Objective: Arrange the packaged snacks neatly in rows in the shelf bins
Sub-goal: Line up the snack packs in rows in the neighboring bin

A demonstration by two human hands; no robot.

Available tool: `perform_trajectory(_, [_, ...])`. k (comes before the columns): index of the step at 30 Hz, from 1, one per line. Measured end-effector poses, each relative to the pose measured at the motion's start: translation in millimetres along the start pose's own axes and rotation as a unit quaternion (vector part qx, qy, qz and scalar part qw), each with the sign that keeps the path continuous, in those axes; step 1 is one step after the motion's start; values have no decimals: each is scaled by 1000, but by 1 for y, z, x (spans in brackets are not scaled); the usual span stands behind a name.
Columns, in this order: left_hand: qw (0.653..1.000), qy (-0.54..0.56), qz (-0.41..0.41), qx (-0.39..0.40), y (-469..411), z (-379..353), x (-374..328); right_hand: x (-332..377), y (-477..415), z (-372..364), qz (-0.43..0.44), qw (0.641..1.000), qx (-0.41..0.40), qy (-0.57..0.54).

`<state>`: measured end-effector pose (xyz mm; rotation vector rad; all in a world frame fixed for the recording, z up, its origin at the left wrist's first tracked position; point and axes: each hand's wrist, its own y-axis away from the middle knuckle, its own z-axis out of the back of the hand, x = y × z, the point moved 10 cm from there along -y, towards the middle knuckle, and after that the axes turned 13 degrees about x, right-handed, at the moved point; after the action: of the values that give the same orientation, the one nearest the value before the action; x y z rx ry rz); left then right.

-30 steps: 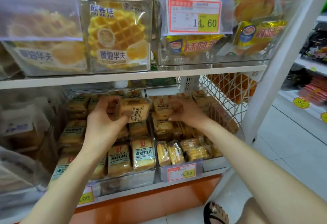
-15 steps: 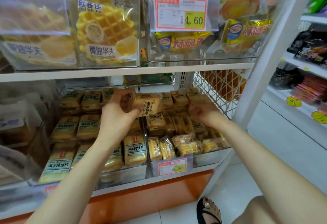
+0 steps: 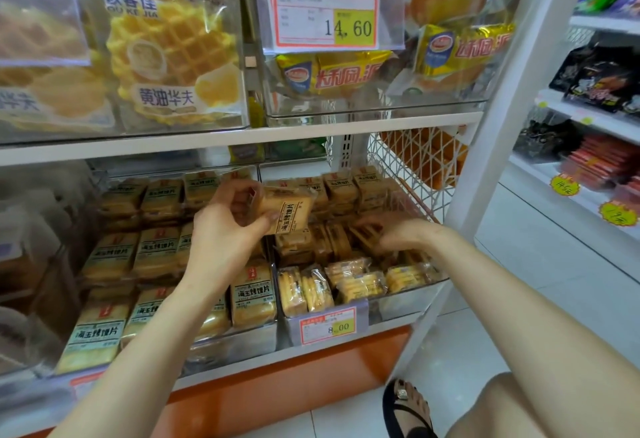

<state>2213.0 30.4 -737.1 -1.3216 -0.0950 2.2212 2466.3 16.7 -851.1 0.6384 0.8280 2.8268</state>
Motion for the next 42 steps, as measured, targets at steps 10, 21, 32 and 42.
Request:
perform_trajectory(10, [995,18,-10,98,-2,-20,4,-3,17,36,33,980,-171,-94])
perform_trajectory(21, [990,21,-15,138,-1,-44,-3,55,70,33,279,912,-143,-264])
perform_trajectory(32, [974,-76,-5,214,7,-49,9,76,59,10,324,887,-59,-325])
perform_trajectory(42, [986,-11,37,165,11,-10,18,39,51,42,221,915,-190,-280])
